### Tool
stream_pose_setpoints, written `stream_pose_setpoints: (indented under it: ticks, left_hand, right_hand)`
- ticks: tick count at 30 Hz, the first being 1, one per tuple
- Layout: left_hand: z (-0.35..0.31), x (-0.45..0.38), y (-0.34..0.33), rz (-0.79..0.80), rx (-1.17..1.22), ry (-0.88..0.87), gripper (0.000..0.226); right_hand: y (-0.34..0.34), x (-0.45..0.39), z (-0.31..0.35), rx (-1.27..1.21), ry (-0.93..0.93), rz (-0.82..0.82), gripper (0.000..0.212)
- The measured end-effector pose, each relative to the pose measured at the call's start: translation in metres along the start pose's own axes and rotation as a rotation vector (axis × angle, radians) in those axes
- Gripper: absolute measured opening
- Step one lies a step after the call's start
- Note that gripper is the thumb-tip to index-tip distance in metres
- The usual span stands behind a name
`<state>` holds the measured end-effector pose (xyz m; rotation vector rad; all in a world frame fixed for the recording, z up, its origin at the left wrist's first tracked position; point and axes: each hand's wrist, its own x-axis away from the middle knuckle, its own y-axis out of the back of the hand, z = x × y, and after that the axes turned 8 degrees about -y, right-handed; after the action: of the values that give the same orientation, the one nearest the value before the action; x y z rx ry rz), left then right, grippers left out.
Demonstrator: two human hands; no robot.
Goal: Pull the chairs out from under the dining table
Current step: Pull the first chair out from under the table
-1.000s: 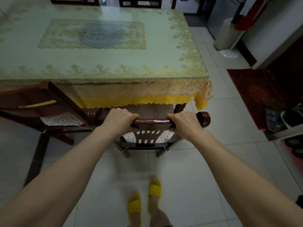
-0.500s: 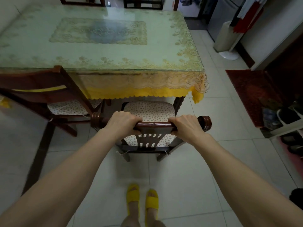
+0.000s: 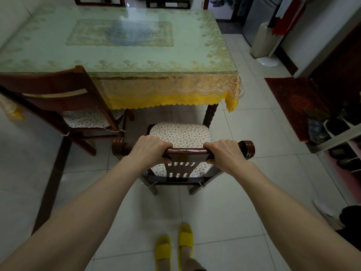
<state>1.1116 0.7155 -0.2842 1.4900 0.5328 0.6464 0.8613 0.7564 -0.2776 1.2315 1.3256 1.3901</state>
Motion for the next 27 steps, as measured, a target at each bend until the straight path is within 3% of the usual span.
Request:
stream_pose_setpoints:
  ticks: [27]
  left_hand:
    - [-0.143,0.116,-0.005,0.032,0.080,0.020,0.021]
  right_hand:
    - [-0.019,0.181,0.019,-0.025,0.010,0.020,0.018]
